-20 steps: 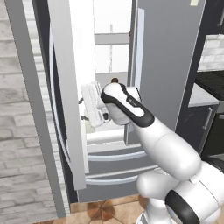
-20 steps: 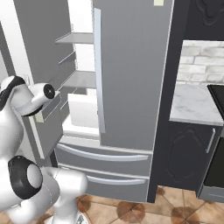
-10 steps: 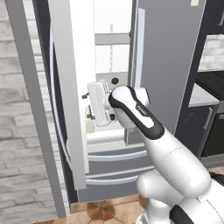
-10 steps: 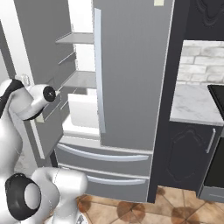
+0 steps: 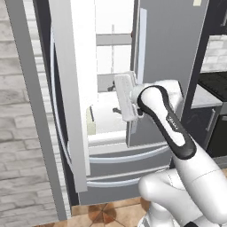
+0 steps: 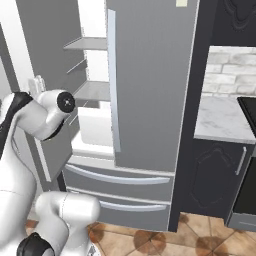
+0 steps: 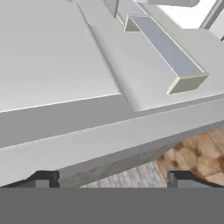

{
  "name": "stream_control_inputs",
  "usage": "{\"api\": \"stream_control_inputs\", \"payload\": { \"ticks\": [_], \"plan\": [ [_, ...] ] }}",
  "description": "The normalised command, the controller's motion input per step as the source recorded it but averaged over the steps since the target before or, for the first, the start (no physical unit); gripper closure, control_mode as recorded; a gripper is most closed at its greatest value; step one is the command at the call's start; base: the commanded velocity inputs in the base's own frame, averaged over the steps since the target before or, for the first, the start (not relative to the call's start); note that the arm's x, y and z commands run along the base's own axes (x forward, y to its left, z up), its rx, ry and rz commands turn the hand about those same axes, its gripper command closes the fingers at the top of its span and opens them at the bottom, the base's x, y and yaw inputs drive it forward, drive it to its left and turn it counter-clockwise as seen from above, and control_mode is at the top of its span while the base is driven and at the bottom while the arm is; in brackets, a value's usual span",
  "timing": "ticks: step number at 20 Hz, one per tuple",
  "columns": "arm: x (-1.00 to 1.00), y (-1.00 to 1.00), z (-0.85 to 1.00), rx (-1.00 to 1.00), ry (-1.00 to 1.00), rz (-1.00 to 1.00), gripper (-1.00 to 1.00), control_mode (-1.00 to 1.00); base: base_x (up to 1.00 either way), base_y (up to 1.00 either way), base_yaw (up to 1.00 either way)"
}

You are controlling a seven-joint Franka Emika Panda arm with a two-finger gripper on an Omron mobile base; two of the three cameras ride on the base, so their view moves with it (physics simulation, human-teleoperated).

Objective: Retrieve the peach and kiwi from the fridge and place them into the bowl on the dining table.

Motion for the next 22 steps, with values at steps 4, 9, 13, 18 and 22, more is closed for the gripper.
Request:
{"api": "stream_control_inputs", "payload": {
  "ticks": [4,9,13,18,22],
  "plan": [
    [-0.28,-0.76,0.19,-0.42,-0.04,-0.02,-1.0,-1.0,0.0,0.0,0.0],
    [-0.1,-0.63,0.0,-0.62,-0.05,-0.06,-1.0,-1.0,0.0,0.0,0.0],
    [0.0,-0.5,-0.03,-0.73,-0.18,-0.06,-1.0,-1.0,0.0,0.0,0.0],
    [0.0,-0.51,-0.01,-0.62,-0.21,-0.01,-1.0,-1.0,0.0,0.0,0.0],
    [0.0,-0.52,0.06,-0.33,-0.14,0.01,-1.0,-1.0,0.0,0.0,0.0]
  ]
}}
